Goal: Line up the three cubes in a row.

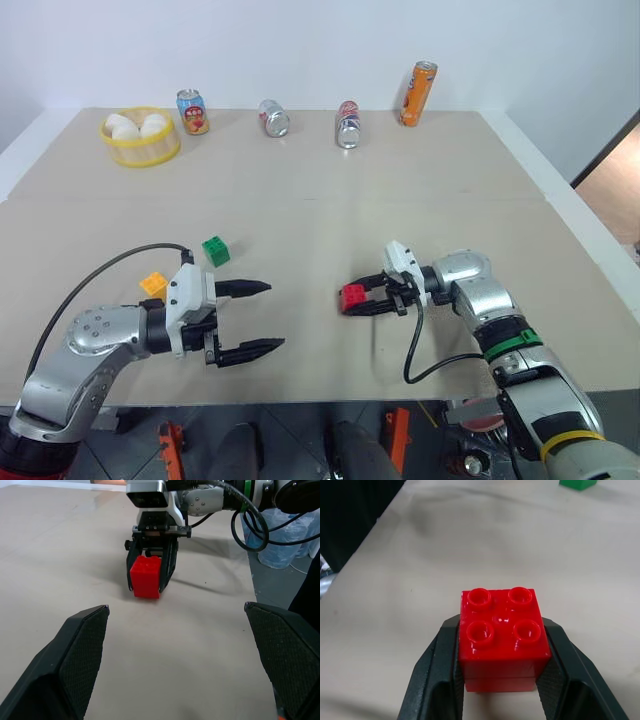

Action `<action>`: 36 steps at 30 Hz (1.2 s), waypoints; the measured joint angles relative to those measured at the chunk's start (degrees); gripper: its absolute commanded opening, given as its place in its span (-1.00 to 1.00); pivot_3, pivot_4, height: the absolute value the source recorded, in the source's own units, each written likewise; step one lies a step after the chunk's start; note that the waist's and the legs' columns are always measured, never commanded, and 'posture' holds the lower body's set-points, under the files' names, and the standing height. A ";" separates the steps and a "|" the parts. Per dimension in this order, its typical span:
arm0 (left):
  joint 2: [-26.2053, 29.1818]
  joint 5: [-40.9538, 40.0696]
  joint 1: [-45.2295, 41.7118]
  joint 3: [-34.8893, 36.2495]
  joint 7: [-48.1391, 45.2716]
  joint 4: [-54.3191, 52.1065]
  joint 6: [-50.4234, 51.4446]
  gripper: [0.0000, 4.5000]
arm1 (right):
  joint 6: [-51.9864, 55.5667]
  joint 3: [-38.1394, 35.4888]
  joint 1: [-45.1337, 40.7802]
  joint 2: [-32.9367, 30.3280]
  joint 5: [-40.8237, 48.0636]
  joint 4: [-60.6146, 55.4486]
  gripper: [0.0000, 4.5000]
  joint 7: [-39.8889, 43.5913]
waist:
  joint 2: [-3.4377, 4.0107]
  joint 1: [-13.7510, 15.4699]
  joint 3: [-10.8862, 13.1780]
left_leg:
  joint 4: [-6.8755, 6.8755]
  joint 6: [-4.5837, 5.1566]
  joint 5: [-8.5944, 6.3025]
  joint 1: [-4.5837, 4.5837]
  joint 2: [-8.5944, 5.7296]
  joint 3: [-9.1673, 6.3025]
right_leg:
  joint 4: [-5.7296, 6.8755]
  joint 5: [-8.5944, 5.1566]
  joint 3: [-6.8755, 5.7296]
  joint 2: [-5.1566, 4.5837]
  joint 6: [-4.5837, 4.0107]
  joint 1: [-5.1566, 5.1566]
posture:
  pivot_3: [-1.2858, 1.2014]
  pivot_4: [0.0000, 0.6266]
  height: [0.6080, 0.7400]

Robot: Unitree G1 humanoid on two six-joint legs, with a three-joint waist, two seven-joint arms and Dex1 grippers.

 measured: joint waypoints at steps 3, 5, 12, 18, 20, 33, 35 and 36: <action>0.16 -0.02 0.05 0.34 0.38 -0.19 0.02 1.00 | -1.14 0.71 -0.21 0.01 0.01 0.15 0.03 0.12 | 0.00 0.00 0.00 | 0.00 0.00 0.00 0.03 0.02 0.00 | 0.01 0.01 0.00 0.01 -0.01 0.01 | 0.03 -0.52 1.00; 0.28 -0.03 0.05 0.50 0.71 -0.27 0.08 1.00 | -1.81 1.40 -0.21 0.01 0.00 0.61 0.33 0.24 | 0.00 0.00 0.00 | 0.00 0.00 0.00 0.03 0.02 0.00 | 0.02 0.01 0.00 0.01 -0.01 0.01 | 0.03 -0.52 1.00; -0.28 -0.97 -0.44 1.74 3.63 -0.27 1.33 1.00 | -0.17 1.60 -0.20 -0.26 1.92 -0.58 0.98 0.31 | 0.00 0.00 0.00 | 0.01 0.00 0.00 0.03 0.02 0.00 | 0.04 0.02 0.00 0.00 -0.01 0.01 | 0.03 -0.52 1.00; 2.14 -3.31 -6.94 6.82 7.43 4.67 7.47 1.00 | 10.96 -2.68 -2.55 -0.67 8.23 -11.48 0.98 -0.85 | 0.01 -0.01 0.01 | 0.04 -0.02 0.02 0.06 0.09 -0.03 | 0.13 0.06 -0.04 0.10 -0.01 -0.01 | 0.03 -0.52 1.00; 4.40 -2.16 -10.63 6.97 7.47 8.97 8.82 1.00 | 14.54 -4.06 -3.76 -0.31 9.80 -15.62 0.98 -2.80 | 0.01 0.00 0.01 | 0.05 -0.03 0.02 0.08 0.14 -0.06 | 0.13 0.06 -0.09 0.17 -0.03 0.00 | 0.03 -0.52 1.00; 5.15 13.94 -30.90 -3.71 0.66 40.92 4.49 1.00 | 22.22 -5.13 -5.96 5.61 9.43 -20.75 0.98 -17.83 | 0.01 0.11 0.01 | -0.03 -0.15 -0.05 -0.19 0.24 -0.06 | 0.14 0.11 -0.10 0.30 0.12 -0.26 | 0.03 -0.52 1.00; 4.21 15.51 -32.29 -5.03 0.00 43.89 3.59 1.00 | 22.22 -5.49 -6.32 5.96 9.11 -20.67 0.98 -19.37 | 0.01 0.10 0.01 | -0.04 -0.15 -0.06 -0.19 0.25 -0.06 | 0.14 0.11 -0.09 0.32 0.11 -0.27 | 0.03 -0.52 1.00; 3.62 16.39 -33.02 -5.43 -0.42 45.53 3.16 1.00 | 22.21 -5.69 -6.33 6.07 9.05 -20.57 0.98 -20.13 | 0.01 0.11 0.01 | -0.03 -0.15 -0.06 -0.20 0.27 -0.06 | 0.14 0.11 -0.09 0.33 0.11 -0.27 | 0.03 -0.52 1.00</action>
